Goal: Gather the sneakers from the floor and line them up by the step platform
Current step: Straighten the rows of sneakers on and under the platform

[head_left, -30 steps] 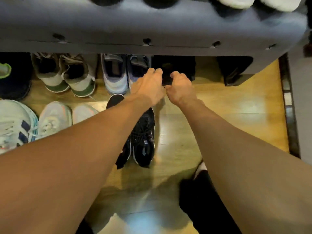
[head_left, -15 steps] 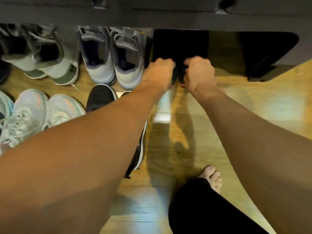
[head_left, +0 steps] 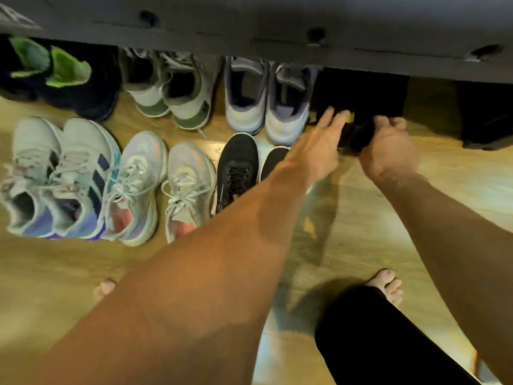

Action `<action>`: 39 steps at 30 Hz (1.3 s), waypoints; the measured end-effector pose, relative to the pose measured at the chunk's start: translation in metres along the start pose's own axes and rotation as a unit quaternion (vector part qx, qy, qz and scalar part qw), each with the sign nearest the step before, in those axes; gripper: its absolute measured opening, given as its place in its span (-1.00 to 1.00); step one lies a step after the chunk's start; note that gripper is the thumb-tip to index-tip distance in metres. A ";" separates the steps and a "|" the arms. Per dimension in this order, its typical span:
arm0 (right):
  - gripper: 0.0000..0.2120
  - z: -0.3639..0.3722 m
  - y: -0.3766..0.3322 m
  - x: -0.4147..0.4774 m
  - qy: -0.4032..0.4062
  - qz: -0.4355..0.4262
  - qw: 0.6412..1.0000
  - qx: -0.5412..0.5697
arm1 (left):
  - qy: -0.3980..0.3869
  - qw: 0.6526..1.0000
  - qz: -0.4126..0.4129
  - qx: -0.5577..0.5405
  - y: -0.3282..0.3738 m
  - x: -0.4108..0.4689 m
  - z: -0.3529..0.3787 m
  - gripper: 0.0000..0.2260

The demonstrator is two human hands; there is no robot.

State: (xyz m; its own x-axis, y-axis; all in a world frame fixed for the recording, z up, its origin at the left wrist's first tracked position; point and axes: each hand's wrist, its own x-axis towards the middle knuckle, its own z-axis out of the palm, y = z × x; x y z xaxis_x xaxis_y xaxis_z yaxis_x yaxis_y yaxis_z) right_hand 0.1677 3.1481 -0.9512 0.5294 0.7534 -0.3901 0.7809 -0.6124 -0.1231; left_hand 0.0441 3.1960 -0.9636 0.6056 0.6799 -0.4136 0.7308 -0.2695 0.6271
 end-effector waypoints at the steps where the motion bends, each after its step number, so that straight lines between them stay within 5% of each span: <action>1: -0.62 -0.003 -0.010 -0.012 0.007 0.001 1.000 -0.001 | 0.017 1.000 0.000 -0.018 -0.004 -0.015 -0.006 -0.38; 9: -0.57 0.000 -0.206 -0.139 -0.042 -0.135 0.987 0.082 | 0.142 0.978 -0.144 -0.050 -0.122 -0.170 -0.110 -0.53; 17: -0.56 0.041 -0.376 -0.234 -0.131 -0.161 0.973 0.105 | 0.095 0.971 -0.221 0.019 -0.244 -0.266 -0.200 -0.56; 24: -0.57 0.099 -0.419 -0.281 -0.216 -0.188 0.958 0.030 | 0.053 0.938 -0.342 -0.012 -0.334 -0.314 -0.200 -0.56; 29: -0.49 0.168 -0.420 -0.290 -0.257 -0.197 0.946 -0.002 | 0.025 0.939 -0.343 0.003 -0.381 -0.327 -0.162 -0.64; 39: -0.65 0.216 -0.439 -0.292 -0.133 -0.196 0.971 0.045 | 0.108 0.957 -0.240 0.123 -0.438 -0.351 -0.146 -0.79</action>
State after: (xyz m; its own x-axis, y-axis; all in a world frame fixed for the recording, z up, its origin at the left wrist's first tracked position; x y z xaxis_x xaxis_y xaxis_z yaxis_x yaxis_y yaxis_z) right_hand -0.4017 3.1455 -0.9806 0.0845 0.8512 -0.5181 0.8664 -0.3196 -0.3838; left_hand -0.5345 3.1754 -0.9970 0.1220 0.8832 -0.4528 0.9765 -0.0252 0.2140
